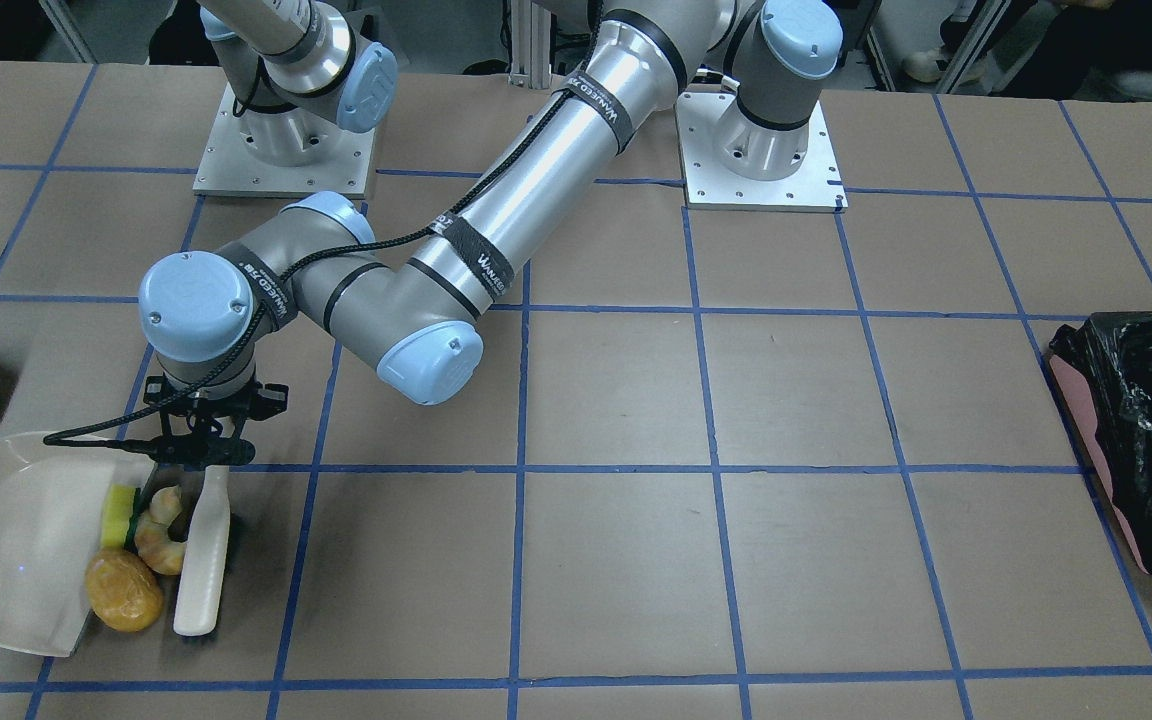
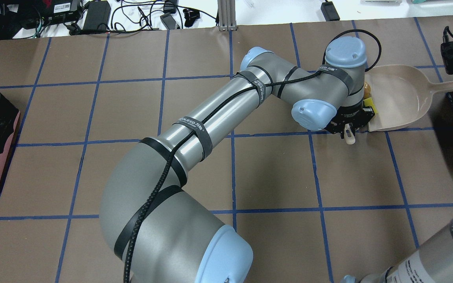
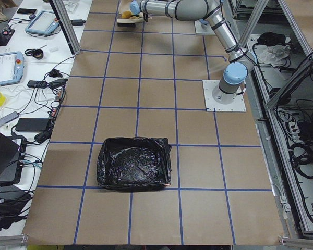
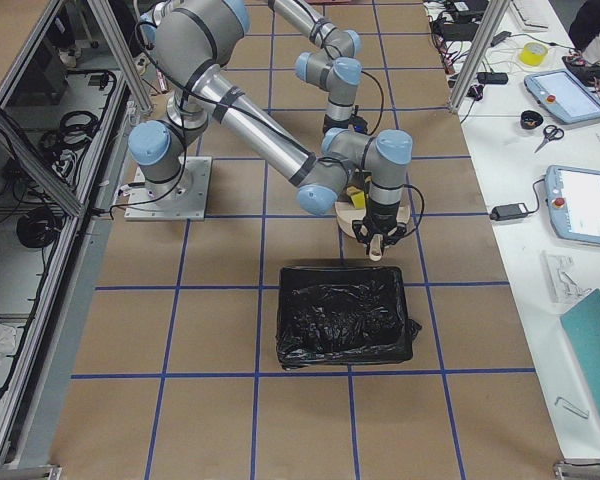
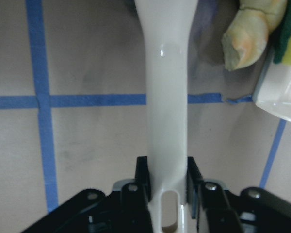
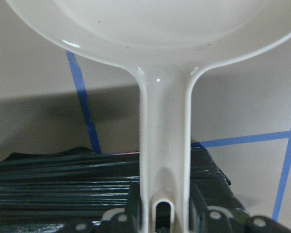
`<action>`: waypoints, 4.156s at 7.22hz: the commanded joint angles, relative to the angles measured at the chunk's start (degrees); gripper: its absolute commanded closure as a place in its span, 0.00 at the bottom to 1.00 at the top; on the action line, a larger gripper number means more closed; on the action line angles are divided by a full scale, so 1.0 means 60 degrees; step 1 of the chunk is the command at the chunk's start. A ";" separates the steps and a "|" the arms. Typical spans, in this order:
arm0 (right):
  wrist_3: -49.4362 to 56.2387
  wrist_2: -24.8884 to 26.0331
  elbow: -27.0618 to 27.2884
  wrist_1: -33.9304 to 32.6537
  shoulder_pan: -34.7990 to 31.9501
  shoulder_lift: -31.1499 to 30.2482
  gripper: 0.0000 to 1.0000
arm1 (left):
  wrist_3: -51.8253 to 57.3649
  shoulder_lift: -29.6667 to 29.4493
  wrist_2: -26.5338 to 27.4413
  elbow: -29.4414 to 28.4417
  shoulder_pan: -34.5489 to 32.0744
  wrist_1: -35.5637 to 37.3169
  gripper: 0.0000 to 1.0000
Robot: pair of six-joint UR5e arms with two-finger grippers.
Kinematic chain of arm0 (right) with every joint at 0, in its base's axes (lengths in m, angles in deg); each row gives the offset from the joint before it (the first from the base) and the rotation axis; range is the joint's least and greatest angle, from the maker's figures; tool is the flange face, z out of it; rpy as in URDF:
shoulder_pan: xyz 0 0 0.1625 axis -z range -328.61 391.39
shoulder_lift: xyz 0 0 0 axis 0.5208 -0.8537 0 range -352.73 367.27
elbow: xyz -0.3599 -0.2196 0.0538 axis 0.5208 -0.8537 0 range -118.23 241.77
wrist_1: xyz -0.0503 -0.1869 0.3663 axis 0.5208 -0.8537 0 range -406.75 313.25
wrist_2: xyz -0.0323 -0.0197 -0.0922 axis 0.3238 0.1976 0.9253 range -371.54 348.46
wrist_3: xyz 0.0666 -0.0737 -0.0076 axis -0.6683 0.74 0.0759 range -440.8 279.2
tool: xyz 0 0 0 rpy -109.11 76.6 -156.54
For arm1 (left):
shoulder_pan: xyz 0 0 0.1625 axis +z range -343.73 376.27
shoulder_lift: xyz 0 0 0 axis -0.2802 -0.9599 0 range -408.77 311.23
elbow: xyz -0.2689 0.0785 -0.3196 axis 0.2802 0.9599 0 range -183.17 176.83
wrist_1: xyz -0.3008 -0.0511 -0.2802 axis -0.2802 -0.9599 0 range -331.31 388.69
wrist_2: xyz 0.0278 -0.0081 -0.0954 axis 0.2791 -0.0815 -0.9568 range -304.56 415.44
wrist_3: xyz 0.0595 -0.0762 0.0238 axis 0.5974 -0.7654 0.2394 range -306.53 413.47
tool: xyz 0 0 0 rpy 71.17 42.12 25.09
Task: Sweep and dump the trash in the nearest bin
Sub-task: 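Sweep the bread, croissant and sponge into the dustpan with the left gripper's brush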
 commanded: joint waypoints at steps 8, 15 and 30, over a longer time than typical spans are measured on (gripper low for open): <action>-0.0098 -0.0140 0.0150 -0.0029 0.0000 0.0003 1.00 | -0.1184 -0.0816 -0.1291 -0.1720 -0.1098 0.1412 1.00; -0.0157 -0.0521 0.0179 0.0087 0.0000 0.0018 1.00 | -0.0732 0.1114 0.0261 0.0822 -0.0281 -0.0461 1.00; -0.0404 -0.0887 0.0136 0.0395 0.0044 -0.0084 1.00 | -0.3711 0.0192 -0.1571 0.0089 -0.0895 0.1837 1.00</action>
